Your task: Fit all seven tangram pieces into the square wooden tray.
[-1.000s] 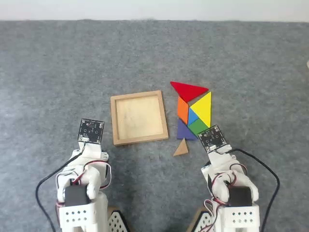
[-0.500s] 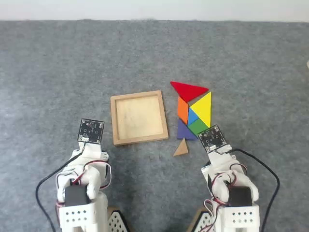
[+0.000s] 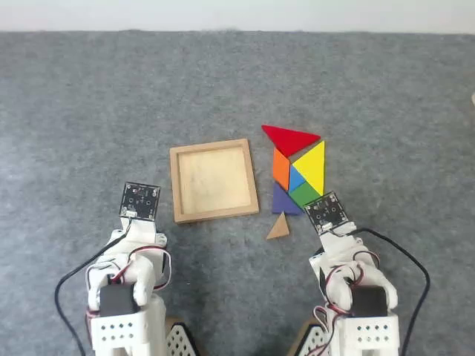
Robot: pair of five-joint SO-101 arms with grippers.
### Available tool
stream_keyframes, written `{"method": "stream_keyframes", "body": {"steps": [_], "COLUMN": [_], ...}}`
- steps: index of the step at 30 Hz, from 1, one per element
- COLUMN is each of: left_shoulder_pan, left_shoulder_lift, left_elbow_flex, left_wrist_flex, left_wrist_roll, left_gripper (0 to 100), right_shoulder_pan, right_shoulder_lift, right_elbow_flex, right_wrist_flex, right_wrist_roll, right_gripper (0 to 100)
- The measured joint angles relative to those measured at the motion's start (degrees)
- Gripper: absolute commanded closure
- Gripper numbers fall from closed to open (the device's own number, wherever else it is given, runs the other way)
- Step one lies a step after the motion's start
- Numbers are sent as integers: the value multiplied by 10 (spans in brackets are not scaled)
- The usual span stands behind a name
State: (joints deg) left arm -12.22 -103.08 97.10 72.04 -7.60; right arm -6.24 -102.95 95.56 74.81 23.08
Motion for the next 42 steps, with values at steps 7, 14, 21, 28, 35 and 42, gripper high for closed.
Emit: {"method": "stream_keyframes", "body": {"steps": [7,14,21,28,35,42], "left_shoulder_pan": [0,0,0,0,0,0], "left_shoulder_lift": [0,0,0,0,0,0], "left_elbow_flex": [0,0,0,0,0,0], "left_wrist_flex": [0,0,0,0,0,0], "left_wrist_roll": [0,0,0,0,0,0], "left_gripper": [987,987,987,987,987,987], "right_shoulder_pan": [0,0,0,0,-15,-27], "right_shoulder_lift": [0,0,0,0,0,0], "right_elbow_flex": [0,0,0,0,0,-74], "right_wrist_flex": [0,0,0,0,0,-45], "right_wrist_roll": [0,0,0,0,0,93], "right_gripper": [991,991,991,991,990,981]}}
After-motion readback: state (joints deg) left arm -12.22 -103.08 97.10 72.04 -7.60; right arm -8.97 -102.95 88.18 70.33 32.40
